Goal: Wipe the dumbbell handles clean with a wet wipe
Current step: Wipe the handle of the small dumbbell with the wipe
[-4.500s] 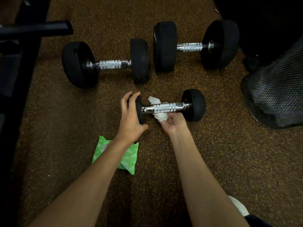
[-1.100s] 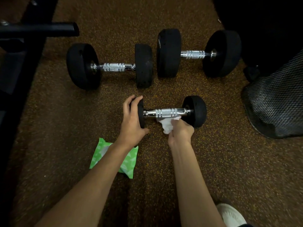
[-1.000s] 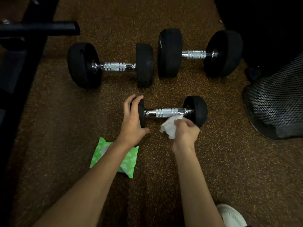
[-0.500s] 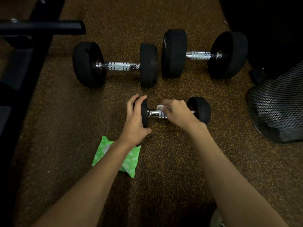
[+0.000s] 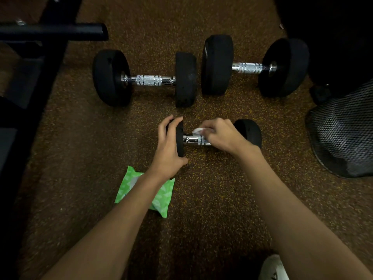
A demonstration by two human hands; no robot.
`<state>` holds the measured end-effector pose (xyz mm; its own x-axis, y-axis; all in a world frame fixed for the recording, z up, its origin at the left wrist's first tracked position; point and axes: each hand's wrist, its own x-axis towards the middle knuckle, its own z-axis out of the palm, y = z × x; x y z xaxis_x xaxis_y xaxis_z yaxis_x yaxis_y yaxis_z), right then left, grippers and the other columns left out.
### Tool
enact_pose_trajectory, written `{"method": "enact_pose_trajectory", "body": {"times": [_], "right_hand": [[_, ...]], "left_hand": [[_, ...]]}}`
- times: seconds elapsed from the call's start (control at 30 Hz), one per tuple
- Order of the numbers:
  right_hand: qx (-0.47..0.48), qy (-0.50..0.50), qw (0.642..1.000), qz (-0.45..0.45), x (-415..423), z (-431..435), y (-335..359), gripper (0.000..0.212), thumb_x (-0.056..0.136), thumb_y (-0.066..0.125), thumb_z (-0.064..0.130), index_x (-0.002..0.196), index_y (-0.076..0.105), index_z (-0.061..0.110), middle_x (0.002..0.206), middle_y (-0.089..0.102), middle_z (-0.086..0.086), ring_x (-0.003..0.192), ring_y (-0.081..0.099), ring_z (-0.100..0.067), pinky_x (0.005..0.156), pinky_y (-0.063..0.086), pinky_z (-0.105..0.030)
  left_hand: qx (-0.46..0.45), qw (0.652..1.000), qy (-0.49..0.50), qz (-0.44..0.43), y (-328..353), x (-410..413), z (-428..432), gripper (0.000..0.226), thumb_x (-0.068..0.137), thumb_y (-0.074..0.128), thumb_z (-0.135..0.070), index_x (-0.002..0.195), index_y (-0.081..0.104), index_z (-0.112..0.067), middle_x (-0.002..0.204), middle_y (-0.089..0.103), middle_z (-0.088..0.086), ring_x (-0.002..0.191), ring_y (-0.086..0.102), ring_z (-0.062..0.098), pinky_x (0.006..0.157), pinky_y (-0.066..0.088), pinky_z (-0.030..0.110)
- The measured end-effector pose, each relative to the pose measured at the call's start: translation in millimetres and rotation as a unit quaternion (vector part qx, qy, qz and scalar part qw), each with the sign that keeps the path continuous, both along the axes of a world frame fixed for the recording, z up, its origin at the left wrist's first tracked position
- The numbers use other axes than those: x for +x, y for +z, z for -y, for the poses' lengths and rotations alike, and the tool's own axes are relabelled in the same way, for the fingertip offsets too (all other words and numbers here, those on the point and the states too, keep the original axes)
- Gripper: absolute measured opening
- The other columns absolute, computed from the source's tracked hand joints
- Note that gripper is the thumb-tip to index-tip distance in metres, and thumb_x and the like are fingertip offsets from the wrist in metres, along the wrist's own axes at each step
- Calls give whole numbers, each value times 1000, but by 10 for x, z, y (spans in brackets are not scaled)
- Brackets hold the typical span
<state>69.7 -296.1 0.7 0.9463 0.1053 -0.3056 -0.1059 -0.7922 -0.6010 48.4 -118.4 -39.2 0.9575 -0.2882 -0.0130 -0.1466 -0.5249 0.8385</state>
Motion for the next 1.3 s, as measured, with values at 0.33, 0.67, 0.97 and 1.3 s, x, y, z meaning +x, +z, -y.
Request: {"method": "enact_pose_trajectory", "body": {"times": [0.33,0.67,0.97,1.3], "right_hand": [[23,25,999,16,-85,19,37,23,92,56,23,108,72,24,90,68,-1,85,60,-15,57,37,-14],[46,20,999,-7,63,-228,38,34,92,54,35,68,65,15,61,54,3,62,48,-10,50,33,-11],[81,-18,996,27,-43,13,10,13,84,66,22,77,70,11,86,68,15,82,59,6,68,41,-5],[35,55,998,9,15,-128,-33,28,91,55,15,116,67,18,116,69,1,109,61,-11,90,38,-12]], "left_hand": [[-4,1000,1,7,-14,-5,-6,104,53,75,10,142,30,-20,148,13,4,131,20,8,92,21,-8],[0,1000,3,9,-9,5,-1,105,52,77,9,142,31,-19,147,14,4,132,22,11,89,25,-8],[8,1000,4,1,-20,6,-3,107,54,78,7,143,29,-24,148,12,0,131,23,9,91,26,-6],[8,1000,6,7,-7,-9,0,105,54,78,9,142,30,-21,148,13,2,130,20,7,89,22,-10]]}}
